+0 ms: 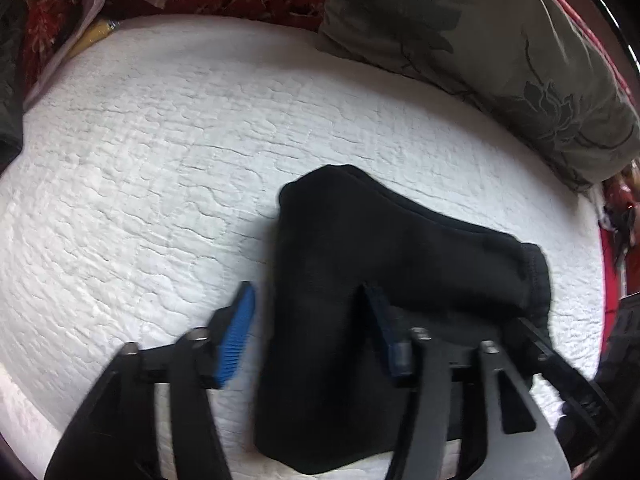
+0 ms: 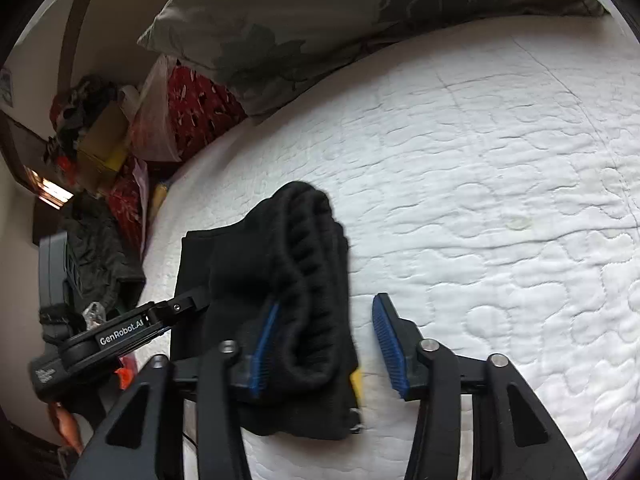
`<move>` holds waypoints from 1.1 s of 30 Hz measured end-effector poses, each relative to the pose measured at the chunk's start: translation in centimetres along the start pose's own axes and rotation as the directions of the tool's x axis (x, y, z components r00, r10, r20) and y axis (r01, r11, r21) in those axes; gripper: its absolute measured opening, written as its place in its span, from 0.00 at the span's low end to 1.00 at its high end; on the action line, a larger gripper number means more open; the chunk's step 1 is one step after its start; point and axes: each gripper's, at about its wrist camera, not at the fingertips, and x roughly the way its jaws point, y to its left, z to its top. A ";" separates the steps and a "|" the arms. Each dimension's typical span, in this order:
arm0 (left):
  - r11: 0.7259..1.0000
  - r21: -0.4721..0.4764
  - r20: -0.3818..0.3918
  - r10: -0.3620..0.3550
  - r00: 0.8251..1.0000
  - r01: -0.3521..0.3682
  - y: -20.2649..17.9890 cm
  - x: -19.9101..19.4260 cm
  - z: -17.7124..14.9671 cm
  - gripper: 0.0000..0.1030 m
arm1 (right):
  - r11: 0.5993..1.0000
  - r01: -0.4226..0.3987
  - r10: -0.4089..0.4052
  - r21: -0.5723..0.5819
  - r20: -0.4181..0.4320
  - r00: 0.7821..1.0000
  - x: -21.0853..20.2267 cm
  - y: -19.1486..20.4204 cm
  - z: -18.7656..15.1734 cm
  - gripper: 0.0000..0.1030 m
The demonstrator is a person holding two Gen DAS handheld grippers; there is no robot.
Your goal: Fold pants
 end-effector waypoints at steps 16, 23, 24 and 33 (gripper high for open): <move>0.997 0.001 0.035 0.074 0.997 -0.074 -2.1 -6.2 -7.8 0.63 | 0.968 0.226 -0.211 -0.113 0.134 0.968 -9.7 1.5 -3.4 0.76; 0.998 -0.017 0.060 0.058 0.996 -0.057 -3.4 -8.2 -13.5 0.63 | 0.887 0.414 -0.378 -0.206 0.194 0.905 -13.8 2.6 -10.0 0.97; 0.998 -0.025 0.066 0.059 0.996 -0.057 -3.4 -8.5 -14.3 0.63 | 0.877 0.427 -0.385 -0.220 0.207 0.899 -14.3 2.9 -11.0 0.97; 0.992 -0.075 0.226 0.115 0.967 -0.100 -3.8 -11.8 -18.2 0.63 | 0.892 0.416 -0.345 -0.176 0.330 0.879 -19.1 3.1 -16.0 0.97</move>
